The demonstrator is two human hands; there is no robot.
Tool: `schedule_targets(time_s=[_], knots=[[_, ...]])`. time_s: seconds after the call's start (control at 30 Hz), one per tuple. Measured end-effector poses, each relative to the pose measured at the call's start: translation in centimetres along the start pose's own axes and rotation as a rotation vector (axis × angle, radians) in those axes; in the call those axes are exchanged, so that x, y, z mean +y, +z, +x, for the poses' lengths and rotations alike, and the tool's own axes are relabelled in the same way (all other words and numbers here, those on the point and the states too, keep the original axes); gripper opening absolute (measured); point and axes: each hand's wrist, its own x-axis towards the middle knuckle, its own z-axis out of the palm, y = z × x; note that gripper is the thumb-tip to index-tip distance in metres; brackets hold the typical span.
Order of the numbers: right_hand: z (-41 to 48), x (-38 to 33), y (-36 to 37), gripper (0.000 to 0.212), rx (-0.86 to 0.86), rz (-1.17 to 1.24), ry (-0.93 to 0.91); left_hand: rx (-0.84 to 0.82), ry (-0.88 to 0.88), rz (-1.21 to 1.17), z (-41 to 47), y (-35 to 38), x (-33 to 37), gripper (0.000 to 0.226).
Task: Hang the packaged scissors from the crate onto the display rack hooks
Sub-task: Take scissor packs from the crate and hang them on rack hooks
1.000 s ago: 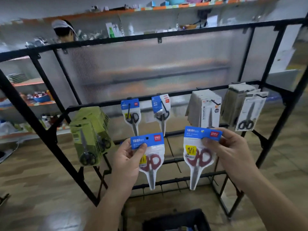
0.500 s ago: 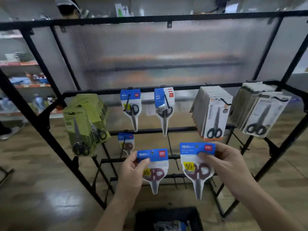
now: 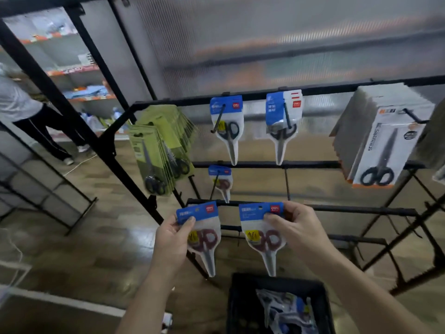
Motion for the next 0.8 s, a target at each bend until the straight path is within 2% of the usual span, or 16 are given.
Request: schedule_targets(time_s=[0.13,0.23,0.37,0.5,0.8], knots=[[2.8,1.6,5.1,0.009,0.037,-0.012,0.107,-0.010,-0.012,0.050,4.6,-2.2,-1.3,0.014],[5.1,3.1,8.6,0.002,0.097,-0.118,0.124,-0.071,-0.021,0.032,7.5,-3.4,-2.6,0.013],[7.6,5.7,12.5,0.008,0.150,-0.182,0.162,-0.150,-0.020,0.089,10.6,-6.2,-4.5,0.011],[8.8,7.9,15.1,0.005,0.195,-0.198,0.223,-0.195,-0.040,0.164,13.1,-8.5,-6.5,0.012],[12.4,8.6,18.2,0.004,0.272,-0.185,0.277,-0.243,-0.094,0.102,14.7,-10.5,-6.7,0.014]])
